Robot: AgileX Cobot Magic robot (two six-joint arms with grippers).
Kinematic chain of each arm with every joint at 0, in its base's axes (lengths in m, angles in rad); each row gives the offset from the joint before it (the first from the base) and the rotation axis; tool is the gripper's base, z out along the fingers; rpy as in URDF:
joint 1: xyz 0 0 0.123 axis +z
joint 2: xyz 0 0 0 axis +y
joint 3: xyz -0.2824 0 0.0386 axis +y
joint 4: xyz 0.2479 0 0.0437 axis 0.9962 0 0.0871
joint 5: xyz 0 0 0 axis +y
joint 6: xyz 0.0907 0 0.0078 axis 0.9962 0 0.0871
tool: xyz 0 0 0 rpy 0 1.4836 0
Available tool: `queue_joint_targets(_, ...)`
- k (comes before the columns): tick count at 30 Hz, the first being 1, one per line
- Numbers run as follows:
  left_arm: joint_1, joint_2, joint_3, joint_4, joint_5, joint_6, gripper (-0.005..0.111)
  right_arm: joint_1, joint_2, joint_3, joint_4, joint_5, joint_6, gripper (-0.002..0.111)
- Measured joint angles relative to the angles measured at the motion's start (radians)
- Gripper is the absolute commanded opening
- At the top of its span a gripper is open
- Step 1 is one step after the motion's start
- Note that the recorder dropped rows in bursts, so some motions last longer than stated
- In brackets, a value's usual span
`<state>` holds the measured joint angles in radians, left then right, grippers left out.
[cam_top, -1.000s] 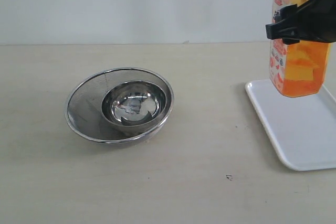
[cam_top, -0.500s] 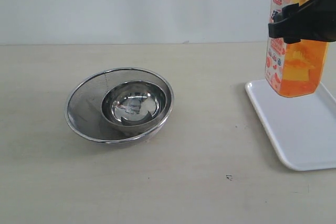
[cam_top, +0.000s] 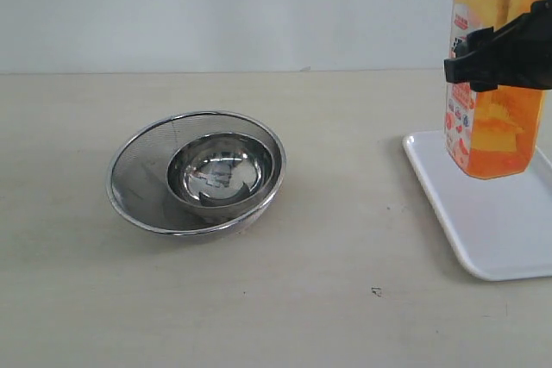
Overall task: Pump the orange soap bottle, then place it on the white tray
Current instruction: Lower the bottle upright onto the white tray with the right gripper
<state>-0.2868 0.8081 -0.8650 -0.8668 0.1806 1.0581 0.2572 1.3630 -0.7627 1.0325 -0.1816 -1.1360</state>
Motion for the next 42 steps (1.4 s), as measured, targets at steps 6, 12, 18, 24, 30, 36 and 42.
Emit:
queue_joint_targets(6, 0.000, 0.000, 0.000, -0.002, 0.000, 0.000, 0.005, 0.000, 0.028, 0.029, -0.040, -0.010, 0.034, 0.000)
queue_joint_targets(12, 0.000, 0.000, 0.000, -0.004, 0.002, 0.000, 0.005, 0.000, 0.086, 0.029, -0.222, -0.021, 0.183, 0.000)
queue_joint_targets(18, 0.000, 0.000, 0.000, -0.004, 0.002, 0.000, 0.005, 0.000, 0.140, 0.029, -0.456, -0.041, 0.402, 0.000)
queue_joint_targets(24, 0.000, 0.000, 0.000, -0.004, 0.002, 0.000, 0.005, 0.000, 0.181, 0.030, -0.530, -0.053, 0.479, 0.000)
queue_joint_targets(30, 0.000, 0.000, 0.000, -0.004, 0.002, 0.000, 0.005, 0.000, 0.187, 0.030, -0.553, -0.078, 0.486, 0.000)
queue_joint_targets(36, 0.000, 0.000, 0.000, -0.004, 0.002, 0.000, 0.005, 0.000, 0.187, 0.030, -0.560, -0.091, 0.488, 0.000)
queue_joint_targets(42, 0.000, 0.000, 0.000, -0.004, 0.002, 0.000, 0.005, 0.000, 0.211, 0.030, -0.580, -0.132, 0.492, 0.000)
